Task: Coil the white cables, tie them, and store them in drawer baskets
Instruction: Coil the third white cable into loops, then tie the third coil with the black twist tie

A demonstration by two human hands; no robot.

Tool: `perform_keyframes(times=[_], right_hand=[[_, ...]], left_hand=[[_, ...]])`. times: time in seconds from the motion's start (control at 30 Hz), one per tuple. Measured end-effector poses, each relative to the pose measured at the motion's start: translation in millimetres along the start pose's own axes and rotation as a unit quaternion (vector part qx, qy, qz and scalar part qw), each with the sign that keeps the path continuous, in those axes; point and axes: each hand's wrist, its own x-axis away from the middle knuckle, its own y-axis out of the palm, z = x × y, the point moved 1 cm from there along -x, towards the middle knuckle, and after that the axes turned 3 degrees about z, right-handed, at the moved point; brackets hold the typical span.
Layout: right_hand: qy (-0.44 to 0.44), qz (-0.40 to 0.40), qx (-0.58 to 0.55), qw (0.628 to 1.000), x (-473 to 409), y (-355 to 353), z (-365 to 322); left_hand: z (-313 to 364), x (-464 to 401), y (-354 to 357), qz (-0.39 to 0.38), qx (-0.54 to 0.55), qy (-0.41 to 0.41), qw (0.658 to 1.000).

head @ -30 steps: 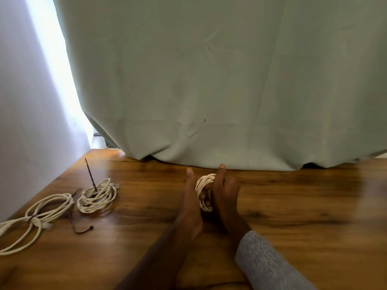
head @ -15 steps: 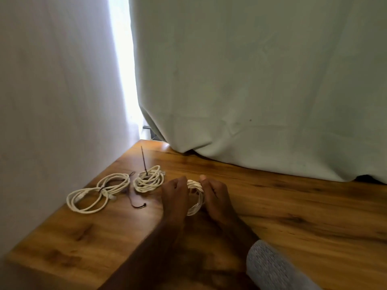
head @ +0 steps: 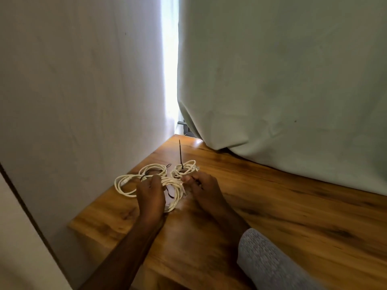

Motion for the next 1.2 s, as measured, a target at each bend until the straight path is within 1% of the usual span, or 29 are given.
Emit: perform_keyframes(times=[0.07, 0.13, 0.17, 0.27, 0.37, 0.5, 0.6, 0.67, 0.8, 0.93, 1.0, 1.07, 1.13, 1.2], right_hand=[[-0.022, -0.058, 0.044, 0.997, -2, 1, 2], [-0.057, -0.126, 0.115, 0.984, -1, 5, 6], [-0.065, -0.145, 0.142, 0.977, 0, 6, 7], [-0.06, -0.143, 0.173, 0.973, 2, 3, 9], [-0.049, -0.145, 0.16, 0.975, 6, -14, 15], [-0.027, -0.2, 0.181, 0.963, 17, -63, 29], [-0.016, -0.229, 0.224, 0.947, 30, -111, 45], [-0.006, -0.219, 0.248, 0.944, 40, -142, 58], [0.025, -0.146, 0.278, 0.949, 61, -199, 81], [0.048, -0.119, 0.269, 0.954, 77, -237, 91], [0.066, -0.103, 0.251, 0.96, 80, -243, 91], [0.082, -0.057, 0.229, 0.968, 79, -243, 89], [0.1, -0.016, 0.228, 0.968, 77, -239, 86], [0.119, -0.02, 0.257, 0.959, 73, -230, 84]], left_hand=[[1, -4, -4, 0.014, 0.006, -0.014, 1.0], [3, -6, -5, 0.023, 0.011, -0.027, 0.999], [5, -6, -5, 0.026, 0.015, -0.031, 0.999], [6, -4, -4, 0.025, 0.009, -0.031, 0.999], [4, -4, -1, 0.019, -0.002, -0.033, 0.999], [5, -1, 8, 0.016, 0.0, -0.047, 0.999], [6, 8, 24, -0.012, 0.031, -0.057, 0.998], [6, 17, 40, -0.045, 0.044, -0.058, 0.996], [2, 30, 88, -0.125, 0.033, -0.069, 0.989], [-2, 40, 144, -0.167, 0.014, -0.064, 0.984], [-4, 42, 169, -0.179, 0.012, -0.07, 0.981], [-5, 44, 189, -0.188, 0.026, -0.079, 0.979], [-6, 44, 204, -0.19, 0.044, -0.078, 0.978], [-8, 42, 214, -0.192, 0.059, -0.076, 0.977]])
